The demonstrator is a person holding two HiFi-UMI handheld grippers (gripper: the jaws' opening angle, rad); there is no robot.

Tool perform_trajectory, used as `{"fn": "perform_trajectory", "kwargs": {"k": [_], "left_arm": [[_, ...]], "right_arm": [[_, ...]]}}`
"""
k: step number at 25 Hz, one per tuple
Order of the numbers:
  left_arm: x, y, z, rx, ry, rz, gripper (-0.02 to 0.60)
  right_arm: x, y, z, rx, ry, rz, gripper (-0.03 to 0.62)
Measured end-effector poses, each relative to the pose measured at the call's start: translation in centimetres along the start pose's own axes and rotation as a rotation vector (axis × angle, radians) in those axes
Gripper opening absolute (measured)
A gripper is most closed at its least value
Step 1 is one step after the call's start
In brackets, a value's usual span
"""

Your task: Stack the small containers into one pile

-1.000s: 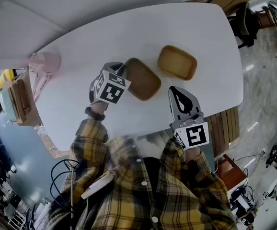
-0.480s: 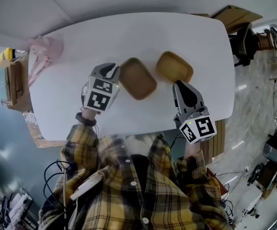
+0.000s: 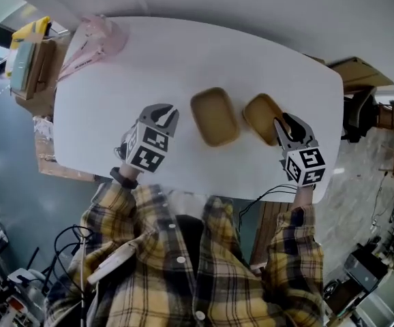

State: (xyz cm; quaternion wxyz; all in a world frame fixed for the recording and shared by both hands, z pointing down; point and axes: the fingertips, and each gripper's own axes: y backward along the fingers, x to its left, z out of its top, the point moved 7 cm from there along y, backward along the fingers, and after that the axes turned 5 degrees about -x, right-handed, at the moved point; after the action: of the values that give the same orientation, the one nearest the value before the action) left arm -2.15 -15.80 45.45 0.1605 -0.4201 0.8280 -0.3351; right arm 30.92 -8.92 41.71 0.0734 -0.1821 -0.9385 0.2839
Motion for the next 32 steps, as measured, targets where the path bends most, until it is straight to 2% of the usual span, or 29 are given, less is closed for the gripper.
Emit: {"fn": "perform_trajectory", "kwargs": {"k": [2,4,6,13,17,20,22,28,32], "left_arm": [[0.0,0.6,-0.6,-0.001,0.042,0.012,0.031],[-0.2,1.2,-1.0,-0.001,0.069,0.021,0.031],[-0.1,1.6,-1.4,0.001,0.075,0.032,0.031],[-0.1,2.3,-2.3,0.003,0.083,0.04,0.031],[-0.6,2.2,-2.7,0.007,0.087,0.028,0.031],[-1.0,2.1,-2.7,0.004,0.083,0.014,0.031],[-0.9,2.2,-2.6,-0.001,0.079,0.012,0.031],[-0.6,2.3,-2.2,-0.021,0.079,0.013,0.031],[-0.7,2.3,-1.7,-0.041,0.075,0.015,0.031]], "right_arm": [[-1.8,-1.4,-1.1,0.068,0.027,0.009,0.103],[-3.4,-2.6,-2.1,0.101,-0.004,0.021,0.105],[-4.4,-3.6,-2.7,0.123,-0.023,0.027,0.11],[-5.4,-5.9,-5.2,0.297,0.058,0.096,0.11],[-5.7,-6.6,-6.7,0.363,0.073,0.085,0.11],[-5.8,-6.6,-6.8,0.346,0.021,0.064,0.047],[-5.5,-6.4,-6.3,0.325,0.0,0.067,0.033],[-5.1,-5.3,-4.1,0.257,-0.043,0.061,0.021],[-4.4,-3.9,-1.7,0.206,-0.034,0.063,0.02]]}}
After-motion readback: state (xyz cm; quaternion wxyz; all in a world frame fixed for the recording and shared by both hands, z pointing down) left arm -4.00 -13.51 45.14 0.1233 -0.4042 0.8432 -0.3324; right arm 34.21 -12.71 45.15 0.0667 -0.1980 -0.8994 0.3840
